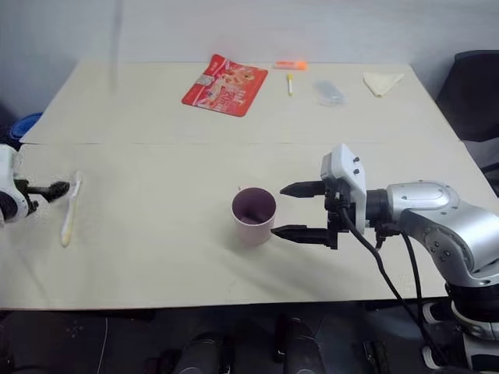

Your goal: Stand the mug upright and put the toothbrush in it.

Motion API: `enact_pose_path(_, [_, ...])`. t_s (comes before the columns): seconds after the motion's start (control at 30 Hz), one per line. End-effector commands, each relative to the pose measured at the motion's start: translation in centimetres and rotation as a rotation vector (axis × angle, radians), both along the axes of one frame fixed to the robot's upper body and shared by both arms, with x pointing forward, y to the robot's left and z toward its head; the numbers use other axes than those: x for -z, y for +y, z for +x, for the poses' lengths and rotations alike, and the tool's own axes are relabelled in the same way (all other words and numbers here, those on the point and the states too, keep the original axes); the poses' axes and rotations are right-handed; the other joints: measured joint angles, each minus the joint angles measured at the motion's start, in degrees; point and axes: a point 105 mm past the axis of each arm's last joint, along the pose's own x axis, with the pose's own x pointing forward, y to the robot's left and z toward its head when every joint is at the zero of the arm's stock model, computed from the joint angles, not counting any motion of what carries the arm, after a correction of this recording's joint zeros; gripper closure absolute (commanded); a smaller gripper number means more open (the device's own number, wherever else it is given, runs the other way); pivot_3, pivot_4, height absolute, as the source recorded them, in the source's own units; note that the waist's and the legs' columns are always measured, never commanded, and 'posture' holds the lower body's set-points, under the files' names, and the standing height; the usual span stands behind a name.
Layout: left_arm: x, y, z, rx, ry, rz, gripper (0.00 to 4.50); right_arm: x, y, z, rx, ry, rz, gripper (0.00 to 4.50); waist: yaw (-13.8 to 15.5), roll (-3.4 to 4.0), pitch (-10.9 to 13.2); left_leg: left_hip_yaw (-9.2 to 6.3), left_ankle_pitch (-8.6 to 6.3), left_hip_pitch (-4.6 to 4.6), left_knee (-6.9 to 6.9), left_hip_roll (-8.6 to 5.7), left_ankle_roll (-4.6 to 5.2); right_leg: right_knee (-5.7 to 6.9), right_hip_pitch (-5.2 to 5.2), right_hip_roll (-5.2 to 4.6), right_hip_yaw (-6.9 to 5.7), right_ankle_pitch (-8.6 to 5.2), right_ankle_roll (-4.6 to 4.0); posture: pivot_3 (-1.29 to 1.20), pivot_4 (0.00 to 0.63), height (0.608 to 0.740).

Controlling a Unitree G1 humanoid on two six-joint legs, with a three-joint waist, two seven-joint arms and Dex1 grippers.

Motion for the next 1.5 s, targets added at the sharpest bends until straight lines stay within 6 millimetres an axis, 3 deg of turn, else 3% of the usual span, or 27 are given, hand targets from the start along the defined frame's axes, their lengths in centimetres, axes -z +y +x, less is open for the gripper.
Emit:
enact_pose_path(0.03, [-0.2, 1.4, 0.1, -0.021, 0.055, 0.030, 0.03, -0.7, 0.2, -0.5, -0.004, -0.051, 0.017, 0.00, 0.0, -0.17, 0.0, 0.05, 0.00, -0.09, 0.01, -0.01, -0.01, 0.05, -0.13, 0.05, 0.01, 0.00, 0.00, 0.00, 0.150, 0.740])
enact_pose_path(0.3, [0.9, -0.8, 1.3, 0.099, 0.141, -0.129, 0.03, -1.0, 0.3, -1.4, 0.001, -0.066, 0.031, 0.00, 0.0, -0.17, 0.0, 0.34, 0.07, -0.05, 0.09, -0.08, -0.03, 0.27, -0.20, 0.08, 0.07, 0.00, 0.00, 0.00, 0.150, 0.740])
enact_pose_path(0.4, [1.1, -0.8, 1.3, 0.088, 0.165, -0.150, 0.52, -1.2, 0.3, -1.1, 0.010, -0.081, 0.035, 0.00, 0.0, -0.18, -0.1, 0.25, 0.09, 0.01, 0.10, -0.11, 0.00, 0.34, -0.19, 0.00, 0.13, 0.00, 0.00, 0.00, 0.150, 0.740])
enact_pose_path(0.8, [1.0, -1.2, 1.8, 0.096, 0.179, -0.168, 4.15, -1.6, 0.1, -1.0, 0.018, -0.083, 0.046, 0.00, -0.1, -0.18, -0.1, 0.25, 0.14, 0.09, 0.17, -0.24, 0.04, 0.58, -0.19, -0.05, 0.21, 0.00, 0.00, 0.00, 0.150, 0.740])
enact_pose_path(0.83, [0.8, -1.4, 1.9, 0.098, 0.174, -0.171, 4.32, -1.6, 0.0, -0.9, 0.026, -0.073, 0.053, 0.00, -0.1, -0.18, -0.1, 0.24, 0.14, 0.09, 0.18, -0.25, 0.04, 0.60, -0.19, -0.06, 0.21, 0.00, 0.00, 0.00, 0.150, 0.740])
enact_pose_path(1.0, [-1.4, -2.9, 3.5, 0.139, 0.069, -0.225, 4.33, -1.8, -0.3, -1.6, 0.024, -0.031, 0.057, 0.00, 0.1, -0.20, -0.1, 0.23, 0.15, 0.07, 0.24, -0.29, 0.07, 0.65, -0.19, -0.10, 0.18, 0.00, 0.00, 0.00, 0.150, 0.740])
enact_pose_path(1.13, [-7.7, -7.8, 6.2, 0.342, -0.236, -0.347, 4.33, -1.8, -0.9, -1.4, 0.081, -0.060, 0.032, 0.00, 0.2, -0.31, 0.0, 0.19, 0.11, -0.23, 0.63, -0.26, 0.12, 0.70, -0.19, -0.16, 0.02, 0.01, 0.01, 0.00, 0.150, 0.740])
enact_pose_path(1.17, [-9.7, -9.8, 6.6, 0.428, -0.324, -0.379, 4.33, -1.8, -1.2, -1.5, 0.091, -0.058, 0.031, 0.00, 0.2, -0.32, 0.0, 0.13, 0.09, -0.34, 0.79, -0.25, 0.13, 0.72, -0.19, -0.19, 0.03, 0.01, 0.03, 0.00, 0.150, 0.740])
enact_pose_path(1.27, [-16.2, -20.3, 5.3, 0.853, -0.587, -0.501, 4.33, -1.9, -2.1, -1.9, 0.144, -0.059, 0.029, 0.00, 0.8, -0.39, 0.0, -0.08, 0.08, -0.78, 1.10, -0.25, 0.15, 0.68, -0.23, -0.28, 0.07, 0.08, 0.13, 0.00, 0.150, 0.740])
enact_pose_path(1.4, [-19.0, -29.2, 2.1, 1.197, -0.704, -0.608, 4.33, -1.9, -2.6, -2.0, 0.209, -0.075, 0.030, 0.00, 0.5, -0.39, 0.0, -0.08, 0.07, -0.76, 1.14, -0.45, 0.25, 0.59, -0.18, -0.37, 0.23, 0.19, 0.33, 0.00, 0.150, 0.740])
enact_pose_path(1.5, [-18.7, -33.0, 0.7, 1.335, -0.707, -0.629, 4.33, -1.9, -2.7, -2.2, 0.240, -0.082, 0.034, 0.00, -0.3, -0.38, 0.0, -0.02, 0.11, -0.45, 0.96, -0.72, 0.33, 0.61, -0.15, -0.30, 0.26, 0.25, 0.42, 0.00, 0.150, 0.740])
